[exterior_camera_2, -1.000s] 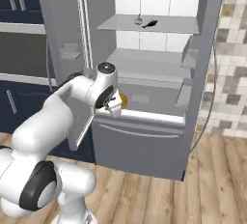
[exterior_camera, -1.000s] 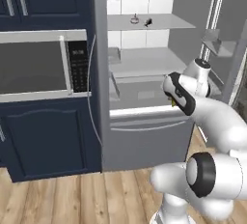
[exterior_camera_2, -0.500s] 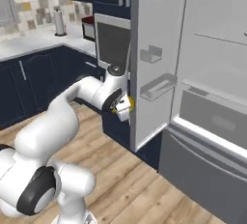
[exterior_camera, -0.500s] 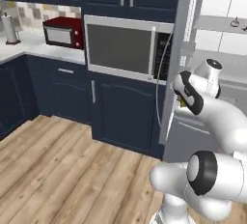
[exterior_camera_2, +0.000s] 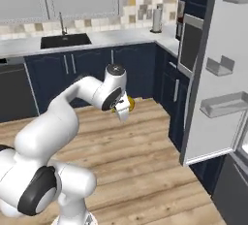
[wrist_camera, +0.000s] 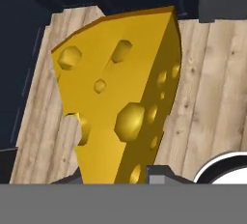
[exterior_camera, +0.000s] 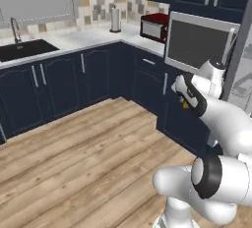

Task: Take the cheese, fish, and garlic from the fridge and place them on the plate on the dining counter to create an appetizer plate.

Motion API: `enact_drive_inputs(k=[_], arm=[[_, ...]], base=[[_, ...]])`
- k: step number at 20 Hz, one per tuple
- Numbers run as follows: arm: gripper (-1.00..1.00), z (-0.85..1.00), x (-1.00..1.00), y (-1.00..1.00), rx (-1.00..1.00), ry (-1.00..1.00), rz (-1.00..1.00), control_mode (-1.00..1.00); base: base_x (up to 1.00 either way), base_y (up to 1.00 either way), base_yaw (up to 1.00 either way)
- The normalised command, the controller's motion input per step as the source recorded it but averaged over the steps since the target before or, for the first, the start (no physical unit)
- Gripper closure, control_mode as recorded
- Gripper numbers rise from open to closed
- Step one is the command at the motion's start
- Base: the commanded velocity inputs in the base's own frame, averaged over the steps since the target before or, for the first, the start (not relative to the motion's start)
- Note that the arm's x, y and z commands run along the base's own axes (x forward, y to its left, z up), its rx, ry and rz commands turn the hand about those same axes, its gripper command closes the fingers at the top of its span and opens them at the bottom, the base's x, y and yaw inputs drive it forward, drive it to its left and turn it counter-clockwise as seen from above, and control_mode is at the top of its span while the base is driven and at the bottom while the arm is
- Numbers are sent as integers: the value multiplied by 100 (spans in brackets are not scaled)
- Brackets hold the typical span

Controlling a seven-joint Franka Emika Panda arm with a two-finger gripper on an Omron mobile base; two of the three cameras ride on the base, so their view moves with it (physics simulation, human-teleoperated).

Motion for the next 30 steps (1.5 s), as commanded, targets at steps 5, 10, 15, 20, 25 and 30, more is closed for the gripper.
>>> enact_drive_inputs(k=[5, 10, 15, 20, 25, 30], arm=[[100, 0, 0, 0, 0, 0, 0, 100], [100, 0, 0, 0, 0, 0, 0, 100], [100, 0, 0, 0, 0, 0, 0, 100], [100, 0, 0, 0, 0, 0, 0, 100], [100, 0, 0, 0, 0, 0, 0, 100], [100, 0, 0, 0, 0, 0, 0, 100]], base=[[-43, -11, 78], [-36, -7, 76], [-29, -6, 72], [-26, -4, 71], [-35, 0, 63], [-68, 27, 37]])
